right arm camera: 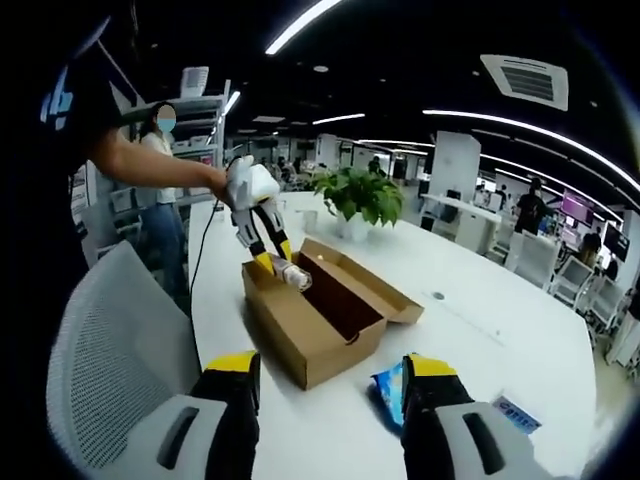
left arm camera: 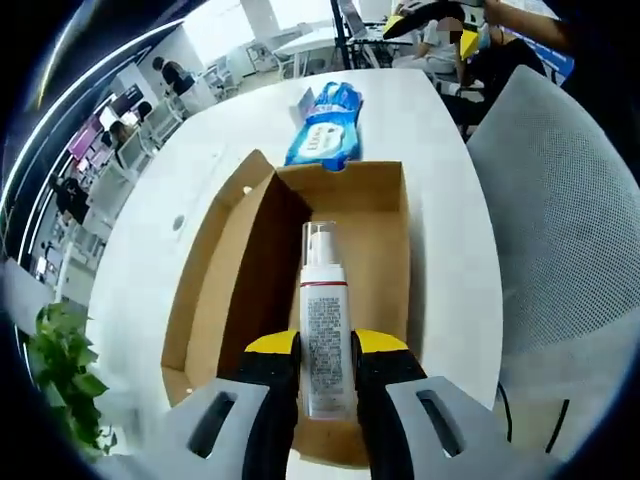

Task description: Operate the shoe box by opening the lid, removing the specified soft item, and placing it in the target area until the item is outside and the box remains undamaged.

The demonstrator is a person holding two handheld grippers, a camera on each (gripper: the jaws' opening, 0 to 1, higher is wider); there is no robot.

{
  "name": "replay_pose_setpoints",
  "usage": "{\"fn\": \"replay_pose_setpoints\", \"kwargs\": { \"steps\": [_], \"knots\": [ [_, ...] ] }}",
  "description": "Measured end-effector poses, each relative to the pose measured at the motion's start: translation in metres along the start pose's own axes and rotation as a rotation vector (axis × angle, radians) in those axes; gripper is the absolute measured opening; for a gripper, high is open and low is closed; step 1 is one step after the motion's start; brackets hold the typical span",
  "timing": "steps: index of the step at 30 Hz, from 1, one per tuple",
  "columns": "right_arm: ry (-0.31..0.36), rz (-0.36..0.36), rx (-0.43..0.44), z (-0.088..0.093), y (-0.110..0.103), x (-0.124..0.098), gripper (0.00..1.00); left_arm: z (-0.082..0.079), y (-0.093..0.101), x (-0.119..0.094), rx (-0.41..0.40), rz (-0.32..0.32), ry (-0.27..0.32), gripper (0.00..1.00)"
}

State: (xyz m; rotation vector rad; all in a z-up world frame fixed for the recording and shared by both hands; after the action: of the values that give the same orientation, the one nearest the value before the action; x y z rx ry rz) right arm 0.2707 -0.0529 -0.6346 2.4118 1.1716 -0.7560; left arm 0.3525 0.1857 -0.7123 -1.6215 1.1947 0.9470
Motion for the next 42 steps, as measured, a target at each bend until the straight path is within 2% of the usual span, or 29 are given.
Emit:
{"fn": "replay_pose_setpoints", "kwargs": {
  "steps": [2,12,24,35,42],
  "knots": [
    [0.005,-0.005,-0.01,-0.003,-0.003,0.003,0.53,-0.005,0.0,-0.003,0.016,-0.015,0.01,0.19],
    [0.018,-0.04,-0.076,-0.017,-0.021,0.022,0.46,-0.031,0.019,-0.011,0.075,0.005,0.056,0.19],
    [0.025,-0.099,-0.131,-0.03,-0.046,0.044,0.44,-0.06,0.044,-0.02,0.15,0.039,0.119,0.19],
    [0.025,-0.132,-0.164,-0.032,-0.06,0.059,0.38,-0.072,0.06,-0.024,0.198,0.074,0.15,0.19],
    [0.022,-0.14,-0.174,-0.033,-0.064,0.067,0.37,-0.075,0.071,-0.023,0.218,0.12,0.158,0.19]
  ]
}}
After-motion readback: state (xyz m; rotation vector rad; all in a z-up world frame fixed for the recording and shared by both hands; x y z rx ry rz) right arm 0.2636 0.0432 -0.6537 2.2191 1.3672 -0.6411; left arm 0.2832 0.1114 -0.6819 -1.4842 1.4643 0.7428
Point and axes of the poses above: the point that each gripper's makers call its tool centre point, and the gripper's own axes: x roughly forward along the fingers, y roughly to its right, z roughly out of its underside, the point moved 1 cm from there along -x, roughly backward along the fingers, and after that the axes turned 11 degrees about -y, right-handed, at the moved point
